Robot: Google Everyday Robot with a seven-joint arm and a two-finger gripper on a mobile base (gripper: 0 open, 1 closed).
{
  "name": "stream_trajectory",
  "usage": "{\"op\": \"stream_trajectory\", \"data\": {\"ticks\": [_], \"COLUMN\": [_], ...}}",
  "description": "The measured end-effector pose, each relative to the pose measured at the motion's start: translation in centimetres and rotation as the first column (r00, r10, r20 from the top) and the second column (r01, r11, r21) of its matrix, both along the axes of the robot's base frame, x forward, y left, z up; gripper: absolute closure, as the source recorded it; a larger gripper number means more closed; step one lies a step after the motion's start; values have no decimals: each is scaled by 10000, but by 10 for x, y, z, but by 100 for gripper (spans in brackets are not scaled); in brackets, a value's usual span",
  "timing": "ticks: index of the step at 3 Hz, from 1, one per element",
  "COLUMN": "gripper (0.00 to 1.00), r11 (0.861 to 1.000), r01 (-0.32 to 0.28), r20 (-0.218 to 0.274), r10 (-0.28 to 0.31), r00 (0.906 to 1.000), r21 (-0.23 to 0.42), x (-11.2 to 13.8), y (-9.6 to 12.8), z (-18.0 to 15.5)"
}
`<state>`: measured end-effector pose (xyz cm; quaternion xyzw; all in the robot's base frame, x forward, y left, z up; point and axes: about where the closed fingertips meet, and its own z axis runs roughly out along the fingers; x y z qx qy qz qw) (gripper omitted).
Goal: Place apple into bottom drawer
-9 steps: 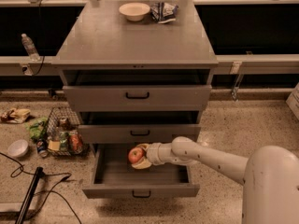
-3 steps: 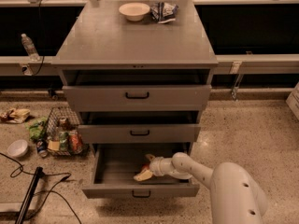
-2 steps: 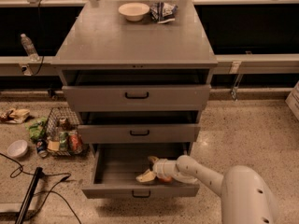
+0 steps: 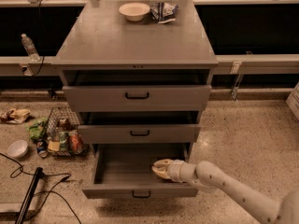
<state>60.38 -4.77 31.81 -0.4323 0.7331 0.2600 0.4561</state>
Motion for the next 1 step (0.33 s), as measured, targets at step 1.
{"op": "stream_trajectory", "data": {"ticks": [1], "gripper": [85], "r11": [9998], "r01": [188], "r20": [-83], "r10": [-187], "r00": [9998], "r21": [115], "x": [-58], "y": [-29], "z": [12]}}
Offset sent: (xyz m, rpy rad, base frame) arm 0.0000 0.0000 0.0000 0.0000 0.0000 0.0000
